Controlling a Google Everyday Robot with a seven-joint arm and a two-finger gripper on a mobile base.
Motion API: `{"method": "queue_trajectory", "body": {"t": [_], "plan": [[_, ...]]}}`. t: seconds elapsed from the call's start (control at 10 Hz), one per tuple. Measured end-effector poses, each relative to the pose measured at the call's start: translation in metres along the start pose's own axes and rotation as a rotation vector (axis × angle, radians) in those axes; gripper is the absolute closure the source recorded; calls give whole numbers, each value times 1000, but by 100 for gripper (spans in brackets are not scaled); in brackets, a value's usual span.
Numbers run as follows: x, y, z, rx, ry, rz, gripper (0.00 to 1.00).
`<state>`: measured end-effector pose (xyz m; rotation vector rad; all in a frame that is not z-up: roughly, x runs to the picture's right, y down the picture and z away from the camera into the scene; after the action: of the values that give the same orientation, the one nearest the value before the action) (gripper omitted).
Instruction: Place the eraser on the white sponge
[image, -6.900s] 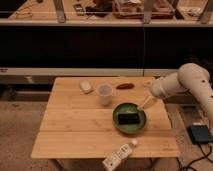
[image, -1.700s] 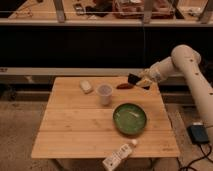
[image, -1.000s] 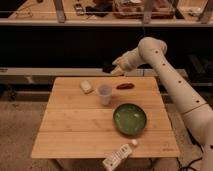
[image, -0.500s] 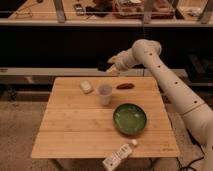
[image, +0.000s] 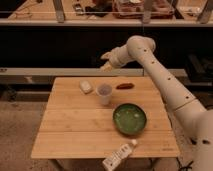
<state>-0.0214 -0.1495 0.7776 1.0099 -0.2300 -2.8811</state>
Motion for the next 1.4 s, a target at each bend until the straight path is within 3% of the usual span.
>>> {"method": "queue_trajectory", "body": {"t": [0.2,1.1,1.4], "plan": [[21,4,15,8,21,-84,100],[19,3,17,11,15,-92,100],[35,-20,67,131,-49,-117,100]]}}
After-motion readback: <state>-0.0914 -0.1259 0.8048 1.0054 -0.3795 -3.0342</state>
